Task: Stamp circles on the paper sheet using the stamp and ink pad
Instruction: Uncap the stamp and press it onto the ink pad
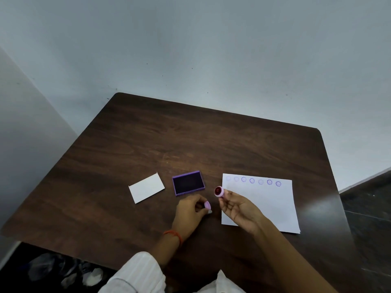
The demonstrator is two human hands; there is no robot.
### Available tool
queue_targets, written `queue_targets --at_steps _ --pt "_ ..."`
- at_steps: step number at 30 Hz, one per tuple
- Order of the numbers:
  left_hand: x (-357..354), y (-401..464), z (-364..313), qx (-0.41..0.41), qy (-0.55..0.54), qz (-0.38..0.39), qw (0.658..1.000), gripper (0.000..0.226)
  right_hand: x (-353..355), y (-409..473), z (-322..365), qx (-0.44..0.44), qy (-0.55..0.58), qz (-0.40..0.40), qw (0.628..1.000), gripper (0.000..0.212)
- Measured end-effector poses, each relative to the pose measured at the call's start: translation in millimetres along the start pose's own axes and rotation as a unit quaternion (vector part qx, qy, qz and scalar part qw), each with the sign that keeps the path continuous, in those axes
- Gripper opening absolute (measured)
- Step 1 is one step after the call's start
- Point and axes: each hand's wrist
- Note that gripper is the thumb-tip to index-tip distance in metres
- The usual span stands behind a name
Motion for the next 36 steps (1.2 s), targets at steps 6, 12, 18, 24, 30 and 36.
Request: queue_targets --at_steps 6,12,18,24,30,36 --pt "-2.6 3.0 8.1 -0.013 0.041 -0.012 0.999 0.021 -1.2 -0.8 3.0 0.000 0.020 0.006 1.000 0.012" --pt "5.1 2.5 14.0 -0.016 0.067 -0.038 0.997 0.033 -6.8 -2.1 4.8 -0.001 0.019 0.014 1.000 0.017" --pt "40.1 9.6 20.8 -0.021 0.153 -0.194 0.969 0.041 -13.9 2.9 5.4 0.004 -0.022 0.020 1.000 0.025" --pt "66.7 23.7 40.1 0.001 0.284 -0.151 0.947 0.077 -35.7 25.7 -1.6 0.093 -0.207 0.003 0.974 0.020" --pt "64.9 37.1 47.9 -0.032 0.354 -0.087 0.931 0.089 -74.9 51.1 -16.0 0.279 -0.524 -0.046 0.804 0.012" --pt "65.9 38.9 55.9 -0.044 0.337 -0.076 0.937 0.078 -93.7 66.4 -26.7 0.333 -0.761 0.076 0.552 0.022"
Point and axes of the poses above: each hand's wrist, its own y-axis towards the middle knuckle, its own x-axis out of the back of the hand, z = x × y, and after that the axes turned 3 degrees about x, right-handed
